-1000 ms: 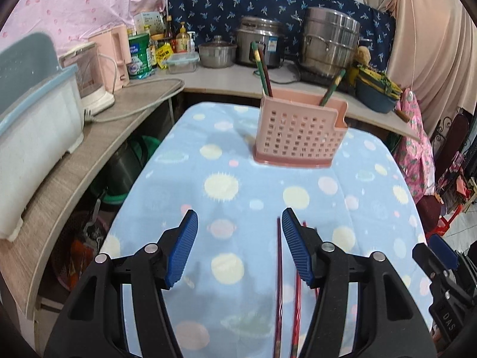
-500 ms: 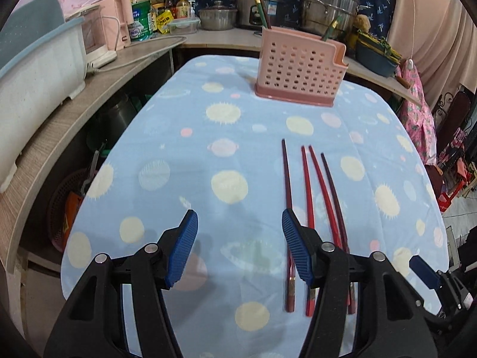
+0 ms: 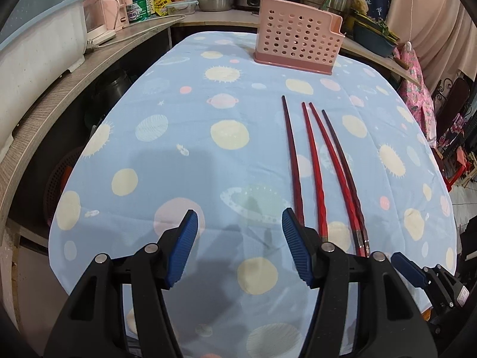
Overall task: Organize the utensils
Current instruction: 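Move both tools back down to the remaining dark red chopsticks, then grasp a dark red chopstick with the right tool while the left tool grasps another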
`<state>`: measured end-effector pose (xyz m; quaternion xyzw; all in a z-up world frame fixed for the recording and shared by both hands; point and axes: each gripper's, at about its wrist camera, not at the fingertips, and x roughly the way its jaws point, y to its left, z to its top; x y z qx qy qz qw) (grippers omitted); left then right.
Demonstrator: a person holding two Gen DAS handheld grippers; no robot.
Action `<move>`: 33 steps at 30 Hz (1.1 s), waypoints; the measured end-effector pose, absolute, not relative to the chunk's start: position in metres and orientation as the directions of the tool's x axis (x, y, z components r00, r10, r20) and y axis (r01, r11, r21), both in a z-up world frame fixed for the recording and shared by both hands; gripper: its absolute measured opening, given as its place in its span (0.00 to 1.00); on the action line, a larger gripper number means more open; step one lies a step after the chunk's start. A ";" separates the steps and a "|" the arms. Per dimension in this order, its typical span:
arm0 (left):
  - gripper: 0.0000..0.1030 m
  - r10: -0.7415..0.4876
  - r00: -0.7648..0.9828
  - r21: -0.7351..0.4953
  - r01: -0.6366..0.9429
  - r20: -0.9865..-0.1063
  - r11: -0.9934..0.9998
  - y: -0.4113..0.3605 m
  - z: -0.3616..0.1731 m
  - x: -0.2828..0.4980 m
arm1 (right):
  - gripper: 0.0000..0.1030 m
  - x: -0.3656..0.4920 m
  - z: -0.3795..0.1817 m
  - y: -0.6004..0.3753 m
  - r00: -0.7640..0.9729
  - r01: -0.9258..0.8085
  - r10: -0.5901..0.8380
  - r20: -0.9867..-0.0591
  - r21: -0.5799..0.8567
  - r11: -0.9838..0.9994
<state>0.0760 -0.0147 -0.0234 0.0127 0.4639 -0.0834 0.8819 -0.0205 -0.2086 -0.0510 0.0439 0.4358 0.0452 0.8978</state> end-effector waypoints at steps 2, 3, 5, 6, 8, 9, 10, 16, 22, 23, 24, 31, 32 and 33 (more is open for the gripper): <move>0.54 -0.136 0.552 -0.053 0.164 -0.822 0.985 -0.015 -0.025 0.074 | 0.32 -0.021 -0.054 -0.207 0.612 -0.046 0.119 -0.782 0.115 0.992; 0.54 -0.138 0.551 -0.054 0.166 -0.823 0.985 -0.015 -0.026 0.073 | 0.31 -0.021 -0.054 -0.206 0.612 -0.046 0.118 -0.782 0.114 0.992; 0.55 -0.141 0.548 -0.053 0.172 -0.824 0.984 -0.016 -0.026 0.071 | 0.27 -0.020 -0.056 -0.205 0.611 -0.048 0.117 -0.783 0.111 0.993; 0.55 -0.142 0.548 -0.053 0.176 -0.824 0.983 -0.016 -0.027 0.070 | 0.25 -0.020 -0.056 -0.205 0.612 -0.049 0.116 -0.783 0.109 0.993; 0.62 -0.145 0.549 -0.052 0.181 -0.823 0.982 -0.017 -0.027 0.068 | 0.22 -0.021 -0.057 -0.205 0.612 -0.045 0.111 -0.783 0.106 0.993; 0.62 -0.149 0.551 -0.054 0.185 -0.821 0.981 -0.018 -0.026 0.067 | 0.20 -0.021 -0.057 -0.206 0.612 -0.041 0.108 -0.783 0.105 0.994; 0.62 -0.152 0.551 -0.055 0.189 -0.821 0.980 -0.018 -0.026 0.065 | 0.19 -0.020 -0.058 -0.207 0.612 -0.036 0.106 -0.784 0.106 0.994; 0.62 -0.167 0.534 -0.060 0.211 -0.829 0.976 -0.024 -0.033 0.062 | 0.07 -0.020 -0.060 -0.222 0.613 0.017 0.095 -0.784 0.133 0.991; 0.62 -0.181 0.518 -0.065 0.234 -0.836 0.970 -0.033 -0.041 0.061 | 0.07 -0.023 -0.060 -0.233 0.619 0.057 0.080 -0.781 0.146 0.988; 0.62 -0.182 0.516 -0.065 0.236 -0.837 0.970 -0.034 -0.043 0.061 | 0.07 -0.023 -0.060 -0.234 0.619 0.061 0.079 -0.781 0.149 0.987; 0.62 -0.182 0.513 -0.065 0.238 -0.839 0.969 -0.035 -0.044 0.062 | 0.07 -0.024 -0.060 -0.235 0.619 0.063 0.080 -0.781 0.152 0.986; 0.57 -0.173 0.498 -0.058 0.237 -0.850 0.970 -0.038 -0.055 0.066 | 0.07 -0.024 -0.061 -0.236 0.619 0.065 0.081 -0.781 0.153 0.986; 0.57 -0.177 0.495 -0.062 0.239 -0.851 0.969 -0.038 -0.056 0.067 | 0.07 -0.024 -0.061 -0.236 0.619 0.064 0.082 -0.781 0.154 0.986; 0.56 -0.178 0.497 -0.062 0.240 -0.849 0.969 -0.038 -0.056 0.067 | 0.07 -0.024 -0.061 -0.235 0.618 0.063 0.082 -0.782 0.153 0.986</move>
